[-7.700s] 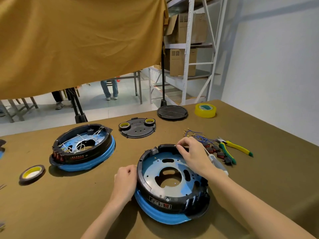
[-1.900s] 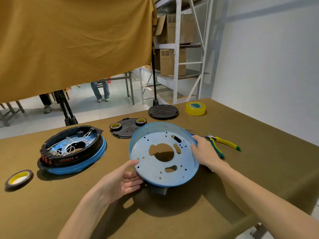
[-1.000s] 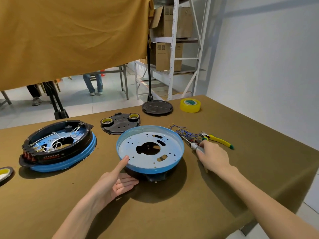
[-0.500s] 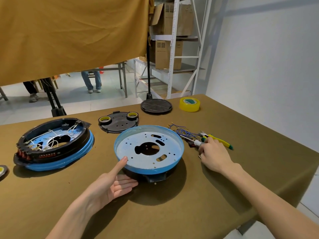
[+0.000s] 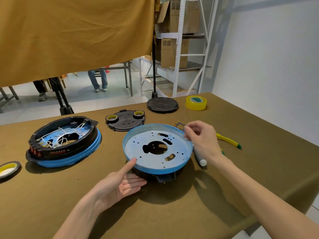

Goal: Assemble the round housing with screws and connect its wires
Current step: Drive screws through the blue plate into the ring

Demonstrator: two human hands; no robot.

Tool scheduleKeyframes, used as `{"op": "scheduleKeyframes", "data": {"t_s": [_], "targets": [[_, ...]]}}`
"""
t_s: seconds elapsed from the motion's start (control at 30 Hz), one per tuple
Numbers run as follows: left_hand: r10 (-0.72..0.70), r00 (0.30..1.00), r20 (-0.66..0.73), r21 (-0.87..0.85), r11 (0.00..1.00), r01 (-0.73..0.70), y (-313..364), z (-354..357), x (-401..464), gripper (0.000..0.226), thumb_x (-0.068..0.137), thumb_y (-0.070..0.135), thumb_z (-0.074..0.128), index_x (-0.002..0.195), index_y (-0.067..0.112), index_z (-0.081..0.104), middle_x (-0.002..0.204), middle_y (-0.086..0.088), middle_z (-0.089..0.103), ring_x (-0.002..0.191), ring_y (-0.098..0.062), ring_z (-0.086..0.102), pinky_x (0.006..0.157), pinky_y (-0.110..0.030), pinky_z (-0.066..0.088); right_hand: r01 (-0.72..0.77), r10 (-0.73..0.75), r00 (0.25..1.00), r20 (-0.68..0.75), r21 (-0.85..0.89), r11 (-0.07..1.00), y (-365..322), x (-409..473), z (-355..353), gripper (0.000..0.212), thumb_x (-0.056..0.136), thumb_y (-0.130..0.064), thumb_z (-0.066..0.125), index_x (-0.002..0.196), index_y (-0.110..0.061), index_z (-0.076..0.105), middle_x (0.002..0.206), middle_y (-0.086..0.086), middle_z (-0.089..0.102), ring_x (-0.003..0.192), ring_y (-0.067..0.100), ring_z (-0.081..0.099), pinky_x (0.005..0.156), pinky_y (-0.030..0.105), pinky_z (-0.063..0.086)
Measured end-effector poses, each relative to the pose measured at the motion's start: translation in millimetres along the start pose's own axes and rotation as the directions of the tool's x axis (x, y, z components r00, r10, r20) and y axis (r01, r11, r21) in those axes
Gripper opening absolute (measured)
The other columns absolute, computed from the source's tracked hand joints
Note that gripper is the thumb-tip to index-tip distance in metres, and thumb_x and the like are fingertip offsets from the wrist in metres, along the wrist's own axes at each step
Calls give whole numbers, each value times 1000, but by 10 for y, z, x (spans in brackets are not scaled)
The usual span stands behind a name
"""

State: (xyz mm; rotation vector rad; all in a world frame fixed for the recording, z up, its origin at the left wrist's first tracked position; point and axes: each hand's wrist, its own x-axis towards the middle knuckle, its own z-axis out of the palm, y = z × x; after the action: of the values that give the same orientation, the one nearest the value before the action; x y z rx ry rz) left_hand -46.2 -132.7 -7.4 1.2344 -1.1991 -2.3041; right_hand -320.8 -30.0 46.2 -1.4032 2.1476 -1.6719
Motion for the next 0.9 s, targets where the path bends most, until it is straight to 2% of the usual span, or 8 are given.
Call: {"op": "scheduleKeyframes", "data": {"t_s": [0.07, 0.13, 0.27, 0.37, 0.53, 0.67, 0.8, 0.9], "targets": [[9, 1000, -2, 60, 998, -9, -9, 1, 11, 85, 63, 54, 83, 120, -4, 60, 110, -24, 76, 102, -32, 76, 78, -36, 65, -26, 0, 988, 153, 167, 986, -199, -6, 192, 7, 101, -12, 63, 103, -11, 69, 80, 0, 76, 75, 11, 73, 71, 25, 61], [21, 1000, -1, 138, 990, -21, -9, -4, 17, 85, 61, 55, 82, 120, -4, 62, 108, -22, 77, 102, -30, 77, 78, -34, 65, -47, -30, 951, 307, 240, 970, -338, -50, 415, 6, 101, -9, 61, 101, -8, 67, 79, 3, 77, 74, 16, 75, 70, 27, 61], [7, 998, 60, 216, 976, -20, 23, -74, -7, 83, 64, 51, 83, 122, -6, 64, 111, -23, 76, 106, -30, 75, 84, -34, 64, -25, -91, 874, 478, 231, 973, -470, -151, 771, 9, 101, -7, 60, 94, -10, 64, 77, 6, 76, 68, 20, 75, 67, 33, 62], [-18, 997, 79, 214, 977, 0, 36, -101, -23, 82, 68, 51, 82, 124, -7, 62, 113, -24, 75, 107, -30, 75, 85, -35, 63, 7, -112, 825, 553, 187, 982, -497, -220, 885, 8, 101, -9, 62, 94, -13, 65, 81, 6, 77, 71, 18, 76, 69, 31, 62], [-8, 998, 60, 211, 977, -5, 27, -86, -16, 89, 65, 56, 81, 126, -6, 61, 112, -23, 76, 105, -30, 75, 87, -36, 63, 138, -174, 778, 603, 106, 985, -483, -315, 863, 7, 101, -14, 63, 100, -9, 69, 90, 2, 75, 81, 14, 73, 82, 39, 61], [-10, 998, 54, 217, 976, -2, 24, -89, 2, 91, 64, 59, 81, 125, -6, 62, 111, -23, 76, 105, -30, 76, 83, -35, 64, 138, -176, 768, 616, 108, 984, -428, -395, 748, 8, 102, -15, 61, 100, -12, 68, 90, -1, 74, 83, 12, 72, 83, 36, 60], [-15, 998, 55, 225, 974, 2, 21, -95, 22, 91, 65, 60, 80, 125, -5, 62, 112, -22, 76, 105, -29, 76, 83, -34, 64, 181, -190, 766, 614, 78, 980, -403, -443, 711, 6, 101, -18, 63, 100, -19, 69, 90, -6, 74, 84, 7, 70, 82, 26, 58], [-16, 998, 54, 230, 973, 3, 23, -99, 22, 91, 64, 60, 80, 125, -4, 62, 112, -21, 76, 105, -29, 76, 83, -35, 64, 202, -213, 772, 599, 88, 976, -417, -464, 738, 6, 101, -18, 65, 102, -16, 70, 92, -6, 74, 85, 6, 70, 82, 25, 58]]}}
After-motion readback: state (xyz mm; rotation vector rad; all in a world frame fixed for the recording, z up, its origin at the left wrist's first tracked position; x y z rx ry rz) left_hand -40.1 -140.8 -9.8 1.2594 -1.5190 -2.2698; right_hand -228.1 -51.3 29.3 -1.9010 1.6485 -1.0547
